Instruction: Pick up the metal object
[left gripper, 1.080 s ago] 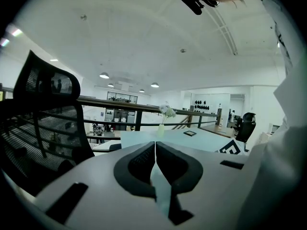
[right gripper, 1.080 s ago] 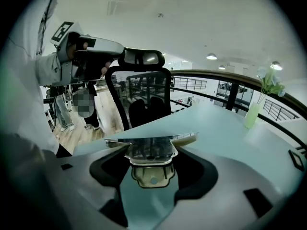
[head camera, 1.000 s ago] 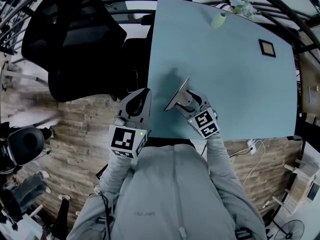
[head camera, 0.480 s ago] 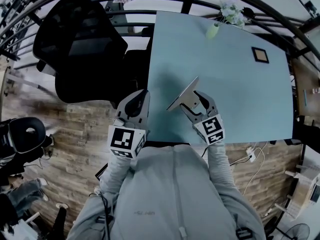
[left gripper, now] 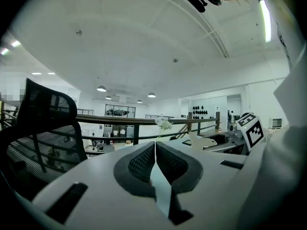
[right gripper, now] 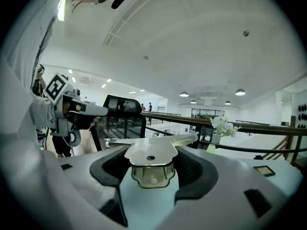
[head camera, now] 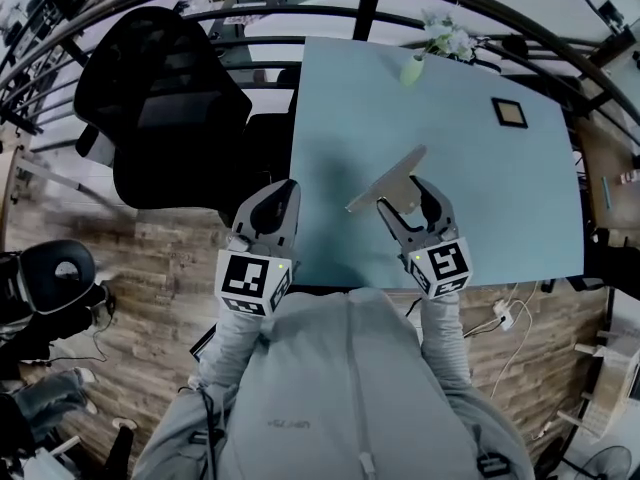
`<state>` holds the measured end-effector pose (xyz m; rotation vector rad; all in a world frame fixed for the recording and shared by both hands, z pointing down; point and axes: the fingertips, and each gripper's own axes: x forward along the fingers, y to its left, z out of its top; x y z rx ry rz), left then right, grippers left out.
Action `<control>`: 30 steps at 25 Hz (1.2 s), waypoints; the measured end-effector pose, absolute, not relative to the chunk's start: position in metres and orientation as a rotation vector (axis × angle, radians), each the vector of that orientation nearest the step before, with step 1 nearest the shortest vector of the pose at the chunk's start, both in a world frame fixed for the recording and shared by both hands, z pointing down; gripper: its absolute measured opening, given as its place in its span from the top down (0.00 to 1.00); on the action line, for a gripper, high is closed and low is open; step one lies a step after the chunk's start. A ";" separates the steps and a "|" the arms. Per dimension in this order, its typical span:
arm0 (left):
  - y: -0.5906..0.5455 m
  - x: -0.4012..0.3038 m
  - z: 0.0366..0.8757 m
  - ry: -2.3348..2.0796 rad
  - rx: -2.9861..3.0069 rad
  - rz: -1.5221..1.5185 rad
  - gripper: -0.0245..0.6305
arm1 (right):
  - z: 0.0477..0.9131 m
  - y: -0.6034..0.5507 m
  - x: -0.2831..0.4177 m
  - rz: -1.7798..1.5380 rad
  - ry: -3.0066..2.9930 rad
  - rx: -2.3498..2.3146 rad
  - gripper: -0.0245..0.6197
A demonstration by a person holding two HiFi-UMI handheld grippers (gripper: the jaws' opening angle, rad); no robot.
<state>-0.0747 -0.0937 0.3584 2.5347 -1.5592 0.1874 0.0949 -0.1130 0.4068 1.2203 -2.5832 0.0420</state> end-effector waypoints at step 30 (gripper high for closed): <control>-0.109 -0.079 0.369 -1.608 2.479 0.196 0.92 | 0.359 -0.112 0.142 0.129 -2.710 1.461 0.50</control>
